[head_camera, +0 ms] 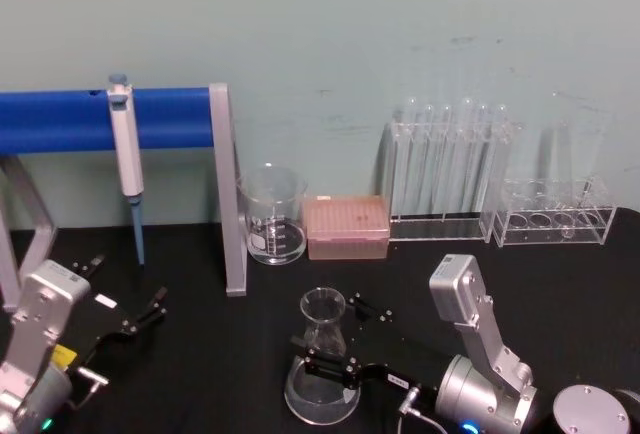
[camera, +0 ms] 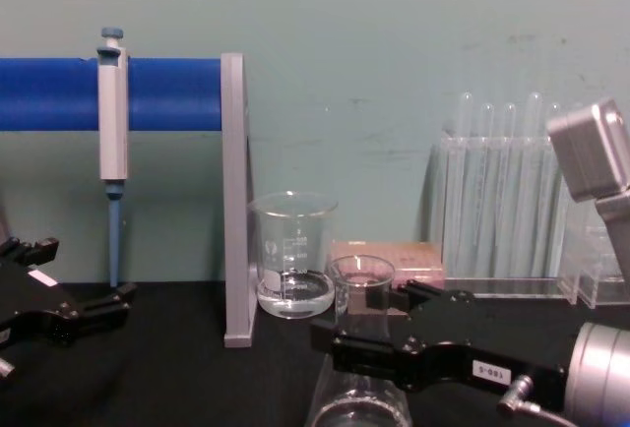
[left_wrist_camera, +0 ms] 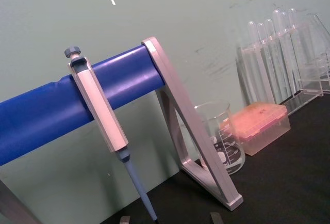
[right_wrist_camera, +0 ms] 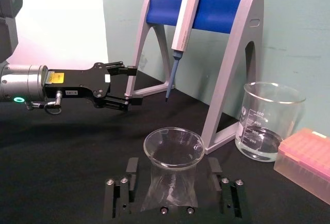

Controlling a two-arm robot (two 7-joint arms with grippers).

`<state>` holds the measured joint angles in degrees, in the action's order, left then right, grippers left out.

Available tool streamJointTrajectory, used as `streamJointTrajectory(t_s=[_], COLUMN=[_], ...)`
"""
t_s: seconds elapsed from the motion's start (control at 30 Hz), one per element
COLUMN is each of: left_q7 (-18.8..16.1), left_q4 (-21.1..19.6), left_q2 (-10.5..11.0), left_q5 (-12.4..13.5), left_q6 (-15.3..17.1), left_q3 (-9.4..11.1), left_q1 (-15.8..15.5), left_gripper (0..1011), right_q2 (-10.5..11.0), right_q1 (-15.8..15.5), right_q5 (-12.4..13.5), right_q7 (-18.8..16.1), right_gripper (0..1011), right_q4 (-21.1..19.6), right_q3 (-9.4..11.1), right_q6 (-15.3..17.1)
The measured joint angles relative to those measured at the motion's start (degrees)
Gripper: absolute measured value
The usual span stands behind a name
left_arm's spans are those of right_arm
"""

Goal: Grasp the erlenmeyer flask with one hand, shake it three times, then place it back.

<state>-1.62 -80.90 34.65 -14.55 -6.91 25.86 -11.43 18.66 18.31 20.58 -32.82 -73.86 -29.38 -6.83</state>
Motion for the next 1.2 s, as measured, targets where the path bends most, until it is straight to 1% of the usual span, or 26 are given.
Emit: streamJointTrajectory(t_s=[0.03,0.1,0.13,0.23,0.9,1.2], left_q7=[0.00,0.00,0.00,0.00,0.00,0.00], left_q4=[0.00,0.00,0.00,0.00,0.00,0.00], left_q2=[0.00,0.00,0.00,0.00,0.00,0.00], left_q5=[0.00,0.00,0.00,0.00,0.00,0.00], left_q6=[0.00,0.00,0.00,0.00,0.00,0.00], left_q3=[0.00,0.00,0.00,0.00,0.00,0.00], left_q1=[0.00,0.00,0.00,0.00,0.00,0.00], left_gripper=[1001,1001,1001,1001,1001,1001], right_q2=[0.00,0.00,0.00,0.00,0.00,0.59], right_q1=[0.00,0.01,0.01,0.01,0.01,-0.20], right_q5=[0.01,0.02,0.03,0.05,0.11,0.37], right_q7=[0.00,0.00,0.00,0.00,0.00,-0.19], right_gripper=[863,895,944,1002,1000,1000], right_q4=[0.00,0.00,0.00,-0.01,-0.12,-1.24], right_q3=[0.00,0.00,0.00,0.00,0.00,-0.15], right_q6=[-0.01,-0.02,-0.03,-0.05,-0.10,1.19])
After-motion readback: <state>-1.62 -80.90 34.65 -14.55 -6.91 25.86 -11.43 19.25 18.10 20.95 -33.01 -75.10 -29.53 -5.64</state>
